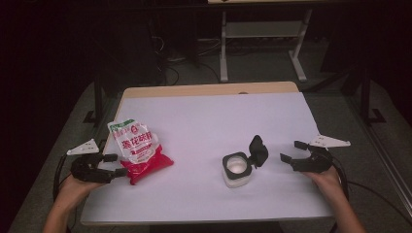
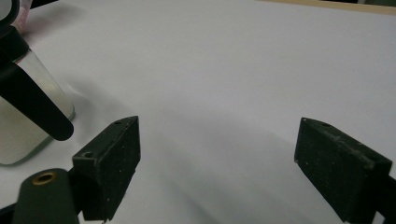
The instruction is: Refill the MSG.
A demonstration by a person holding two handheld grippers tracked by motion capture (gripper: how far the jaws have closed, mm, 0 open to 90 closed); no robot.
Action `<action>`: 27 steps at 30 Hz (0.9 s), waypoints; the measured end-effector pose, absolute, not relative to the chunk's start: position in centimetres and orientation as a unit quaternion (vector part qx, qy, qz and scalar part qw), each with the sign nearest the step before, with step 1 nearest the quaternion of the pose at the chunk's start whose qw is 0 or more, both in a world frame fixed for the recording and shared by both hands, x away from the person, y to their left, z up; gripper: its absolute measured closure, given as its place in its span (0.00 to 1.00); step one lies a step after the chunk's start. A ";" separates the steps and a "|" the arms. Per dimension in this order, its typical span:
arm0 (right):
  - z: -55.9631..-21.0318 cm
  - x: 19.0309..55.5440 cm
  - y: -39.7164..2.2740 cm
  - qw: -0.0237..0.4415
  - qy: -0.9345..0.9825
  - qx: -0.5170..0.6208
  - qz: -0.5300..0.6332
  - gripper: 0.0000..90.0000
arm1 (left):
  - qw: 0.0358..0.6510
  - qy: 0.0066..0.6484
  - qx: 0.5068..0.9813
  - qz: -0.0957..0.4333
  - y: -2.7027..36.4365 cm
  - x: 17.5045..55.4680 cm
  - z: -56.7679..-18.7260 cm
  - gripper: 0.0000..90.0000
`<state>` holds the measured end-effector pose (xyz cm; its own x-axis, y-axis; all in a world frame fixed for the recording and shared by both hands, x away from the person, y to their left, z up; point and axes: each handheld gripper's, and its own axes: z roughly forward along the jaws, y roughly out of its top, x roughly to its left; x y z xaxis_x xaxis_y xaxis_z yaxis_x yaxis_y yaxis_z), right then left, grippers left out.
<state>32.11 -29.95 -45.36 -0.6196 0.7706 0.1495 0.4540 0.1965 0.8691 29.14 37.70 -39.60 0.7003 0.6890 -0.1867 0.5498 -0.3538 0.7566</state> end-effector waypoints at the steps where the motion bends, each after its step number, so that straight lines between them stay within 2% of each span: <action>1: -45.4 32.1 -30.0 0.163 0.757 0.404 0.487 0.15 | 0.426 0.377 0.818 0.084 37.8 29.1 -39.4 0.21; 13: -45.3 32.1 -30.0 0.162 0.757 0.404 0.488 0.15 | 0.438 0.352 0.822 0.091 35.9 29.3 -38.2 0.18; 27: -45.4 32.1 -30.0 0.161 0.756 0.406 0.488 0.15 | 0.453 0.312 0.831 0.086 29.9 30.4 -37.2 0.16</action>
